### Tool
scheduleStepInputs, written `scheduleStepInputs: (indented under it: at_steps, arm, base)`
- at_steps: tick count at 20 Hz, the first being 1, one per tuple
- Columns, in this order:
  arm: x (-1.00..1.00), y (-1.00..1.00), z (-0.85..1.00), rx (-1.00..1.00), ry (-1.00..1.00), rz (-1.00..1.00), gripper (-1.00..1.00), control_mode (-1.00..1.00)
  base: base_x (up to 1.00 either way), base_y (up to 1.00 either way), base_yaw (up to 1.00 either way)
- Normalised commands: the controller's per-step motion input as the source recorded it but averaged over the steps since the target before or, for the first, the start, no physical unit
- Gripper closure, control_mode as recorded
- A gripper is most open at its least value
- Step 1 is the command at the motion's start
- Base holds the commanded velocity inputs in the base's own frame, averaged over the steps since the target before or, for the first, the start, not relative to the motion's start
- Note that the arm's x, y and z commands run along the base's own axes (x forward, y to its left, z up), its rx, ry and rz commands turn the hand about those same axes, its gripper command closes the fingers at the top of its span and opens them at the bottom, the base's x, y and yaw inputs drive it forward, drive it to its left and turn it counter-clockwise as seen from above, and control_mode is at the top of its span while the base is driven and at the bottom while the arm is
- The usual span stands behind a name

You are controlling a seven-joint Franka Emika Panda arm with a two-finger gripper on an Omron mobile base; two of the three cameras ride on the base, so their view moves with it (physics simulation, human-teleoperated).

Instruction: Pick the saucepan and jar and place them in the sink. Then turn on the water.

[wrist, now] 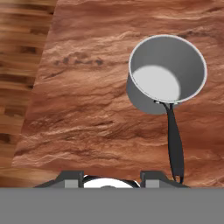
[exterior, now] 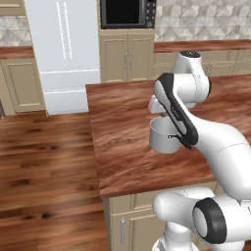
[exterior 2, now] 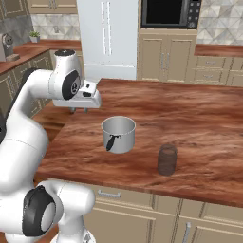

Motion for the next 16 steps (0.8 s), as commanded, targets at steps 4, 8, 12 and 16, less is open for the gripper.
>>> scheduleStepInputs:
  at_steps: [4, 8, 12, 16]
  arm:
    - [0.00, 0.07, -0.03, 0.00, -0.01, 0.00, -1.00, -1.00]
    - [-0.01, -0.06, -0.31, 0.00, 0.00, 0.00, -1.00, -1.00]
    - [0.00, -0.92, -0.51, -0.02, 0.05, 0.01, -1.00, -1.00]
    - [0.02, -0.92, -0.27, -0.03, 0.05, 0.02, -1.00, -1.00]
  base:
    - [0.00, 0.00, 0.00]
    - [0.00, 0.00, 0.00]
    - [0.00, 0.00, 0.00]
    - [0.00, 0.00, 0.00]
